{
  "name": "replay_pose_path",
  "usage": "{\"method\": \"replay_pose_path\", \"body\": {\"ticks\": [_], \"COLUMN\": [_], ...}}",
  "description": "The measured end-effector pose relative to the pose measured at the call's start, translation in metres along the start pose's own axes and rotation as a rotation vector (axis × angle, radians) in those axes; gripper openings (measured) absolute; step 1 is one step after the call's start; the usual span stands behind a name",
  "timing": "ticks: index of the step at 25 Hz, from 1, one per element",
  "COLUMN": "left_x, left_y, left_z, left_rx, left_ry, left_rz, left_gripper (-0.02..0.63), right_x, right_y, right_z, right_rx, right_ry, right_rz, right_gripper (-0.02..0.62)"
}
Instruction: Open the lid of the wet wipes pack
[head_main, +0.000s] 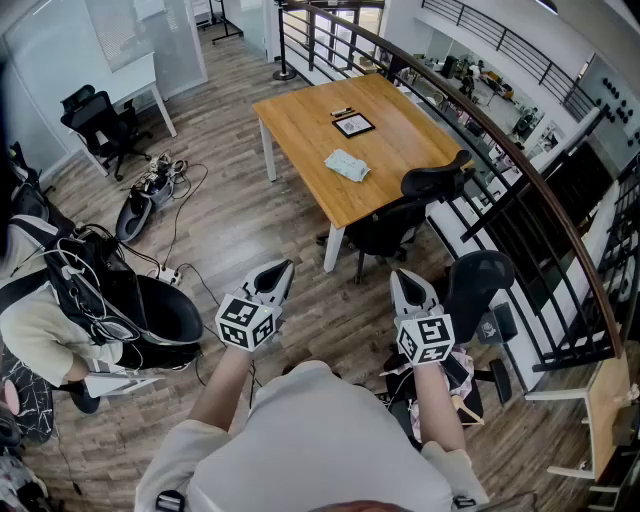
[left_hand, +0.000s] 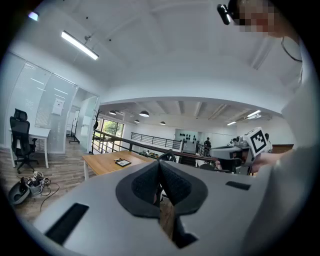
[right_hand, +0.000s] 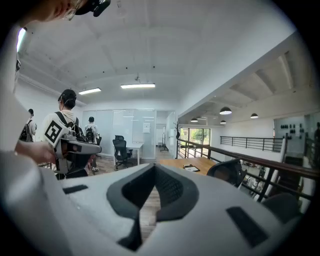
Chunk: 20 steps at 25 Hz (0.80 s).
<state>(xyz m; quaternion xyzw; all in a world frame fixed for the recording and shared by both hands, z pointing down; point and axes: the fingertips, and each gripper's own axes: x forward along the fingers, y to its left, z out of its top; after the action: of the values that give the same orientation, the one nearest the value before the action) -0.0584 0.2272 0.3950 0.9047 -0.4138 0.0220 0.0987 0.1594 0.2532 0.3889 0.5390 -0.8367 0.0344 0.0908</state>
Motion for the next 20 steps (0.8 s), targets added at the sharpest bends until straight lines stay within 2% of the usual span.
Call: {"method": "replay_pose_path", "body": {"ticks": [20], "left_x": [-0.007], "left_y": [-0.004], "left_z": [0.0], "left_rx": [0.015], "left_ry": [0.016], "left_rz": [-0.034], "left_gripper": [-0.006], "right_x": [-0.003], "right_y": [0.014], "right_z": [-0.002], "right_rx": [-0.016], "right_ry": [0.013], "right_rz": [-0.015], "right_gripper": [0.002]}}
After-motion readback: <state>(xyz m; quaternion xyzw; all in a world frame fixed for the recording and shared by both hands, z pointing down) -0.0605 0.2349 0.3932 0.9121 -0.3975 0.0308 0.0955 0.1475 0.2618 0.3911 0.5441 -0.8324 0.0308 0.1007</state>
